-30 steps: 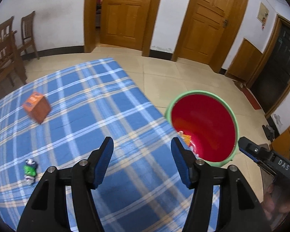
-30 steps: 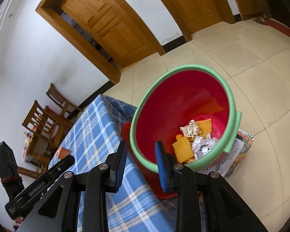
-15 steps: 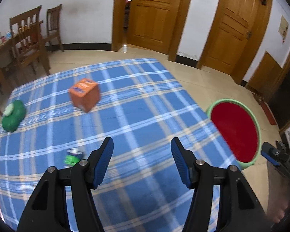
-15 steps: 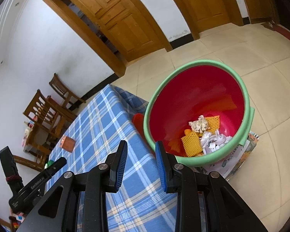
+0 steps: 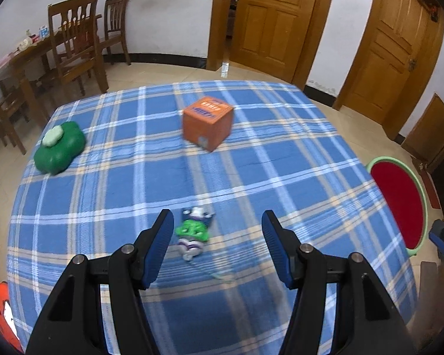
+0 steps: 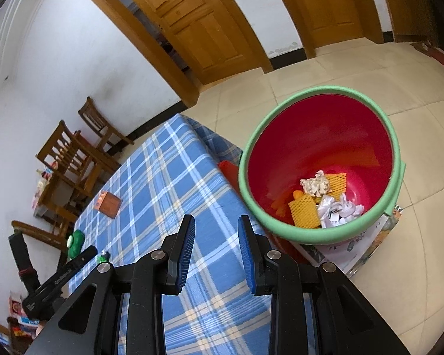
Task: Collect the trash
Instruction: 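Grasp the small green-and-white toy figure with the left tool, then grasp the orange printed box with the right tool while the left tool holds the toy, then carry the toy figure and orange box over the red bucket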
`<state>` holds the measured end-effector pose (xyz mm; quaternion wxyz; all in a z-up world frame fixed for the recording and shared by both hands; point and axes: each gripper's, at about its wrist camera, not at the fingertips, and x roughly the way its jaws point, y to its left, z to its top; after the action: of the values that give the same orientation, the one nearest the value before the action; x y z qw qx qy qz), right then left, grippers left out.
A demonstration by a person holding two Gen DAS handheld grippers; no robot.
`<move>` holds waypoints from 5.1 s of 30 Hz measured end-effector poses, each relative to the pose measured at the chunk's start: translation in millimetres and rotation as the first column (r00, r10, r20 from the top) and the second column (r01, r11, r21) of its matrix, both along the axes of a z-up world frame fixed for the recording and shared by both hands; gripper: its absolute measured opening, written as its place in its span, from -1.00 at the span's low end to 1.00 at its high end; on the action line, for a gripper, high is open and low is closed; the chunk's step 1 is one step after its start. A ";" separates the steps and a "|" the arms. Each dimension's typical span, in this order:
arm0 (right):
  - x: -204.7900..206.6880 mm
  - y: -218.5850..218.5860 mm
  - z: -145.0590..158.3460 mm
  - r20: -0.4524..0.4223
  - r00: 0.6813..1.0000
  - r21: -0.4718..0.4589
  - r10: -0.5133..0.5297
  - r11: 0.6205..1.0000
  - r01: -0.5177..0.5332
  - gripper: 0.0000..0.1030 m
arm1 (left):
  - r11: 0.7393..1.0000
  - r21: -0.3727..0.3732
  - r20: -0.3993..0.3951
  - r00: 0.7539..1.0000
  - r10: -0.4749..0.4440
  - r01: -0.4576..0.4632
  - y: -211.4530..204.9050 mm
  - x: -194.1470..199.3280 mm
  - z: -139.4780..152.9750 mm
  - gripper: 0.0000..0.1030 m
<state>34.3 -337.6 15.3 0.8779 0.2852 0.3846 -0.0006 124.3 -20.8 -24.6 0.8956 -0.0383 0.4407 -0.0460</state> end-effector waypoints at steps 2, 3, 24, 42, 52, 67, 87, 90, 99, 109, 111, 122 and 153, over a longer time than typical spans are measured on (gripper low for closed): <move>1.3 3.9 0.9 -0.002 1.000 -0.004 0.007 1.000 -0.007 -0.41 | 1.000 0.006 -0.012 1.000 0.009 -0.009 6.1 0.6 -5.4 0.20; 2.1 6.3 1.2 -0.003 1.000 -0.007 0.012 1.000 -0.012 -0.41 | 1.000 0.008 -0.016 1.000 0.012 -0.012 7.9 1.1 -7.6 0.20; 14.3 42.5 2.6 -0.033 0.996 -0.050 0.083 0.995 -0.084 -0.41 | 1.000 0.000 -0.069 0.998 -0.002 0.002 22.0 4.0 -36.3 -0.18; 45.8 82.3 11.0 -0.034 0.983 -0.128 0.179 0.975 -0.182 -0.11 | 0.999 -0.045 0.002 1.000 0.021 -0.021 41.8 22.3 -17.4 -0.44; 82.9 121.4 12.5 -0.050 0.965 -0.191 0.258 0.946 -0.263 0.10 | 0.992 -0.010 0.061 0.990 0.129 -0.129 70.3 58.8 -6.1 -0.44; 146.3 191.9 -2.2 -0.083 0.918 -0.231 0.387 0.889 -0.395 0.47 | 0.974 -0.035 0.048 0.973 0.225 -0.224 105.5 71.0 -27.6 -0.44; 214.0 270.2 -30.5 -0.097 0.868 -0.393 0.486 0.783 -0.482 0.54 | 0.960 -0.073 0.035 0.961 0.274 -0.271 123.5 67.8 -31.7 -0.44; 220.0 275.7 -33.8 -0.098 0.860 -0.399 0.501 0.772 -0.496 0.54 | 0.960 -0.076 0.033 0.961 0.274 -0.271 123.4 67.3 -32.2 -0.44; 231.1 283.3 -47.0 -0.116 0.842 -0.381 0.527 0.759 -0.528 0.54 | 0.964 -0.073 0.030 0.965 0.260 -0.258 119.5 67.4 -34.4 -0.44; 224.2 275.3 -43.3 -0.080 0.852 -0.332 0.518 0.792 -0.512 0.20 | 0.963 -0.090 0.039 0.965 0.260 -0.256 121.3 64.3 -30.9 -0.44; 219.8 271.2 -39.6 -0.067 0.856 -0.328 0.513 0.799 -0.504 0.20 | 0.963 -0.092 0.041 0.965 0.259 -0.255 121.4 64.3 -30.5 -0.44; 181.6 224.6 -9.9 0.007 0.890 -0.304 0.456 0.849 -0.433 0.20 | 0.964 -0.099 0.052 0.966 0.253 -0.248 119.0 63.2 -28.2 -0.45; 87.4 70.5 14.1 0.070 0.988 -0.226 0.137 0.967 -0.118 0.20 | 0.973 -0.139 0.041 0.981 0.190 -0.183 107.9 55.8 -18.8 -0.25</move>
<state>121.7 -267.1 29.3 0.9180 0.1603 0.3619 0.0255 180.1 87.1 -43.4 0.9029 -0.1388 0.4067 0.0078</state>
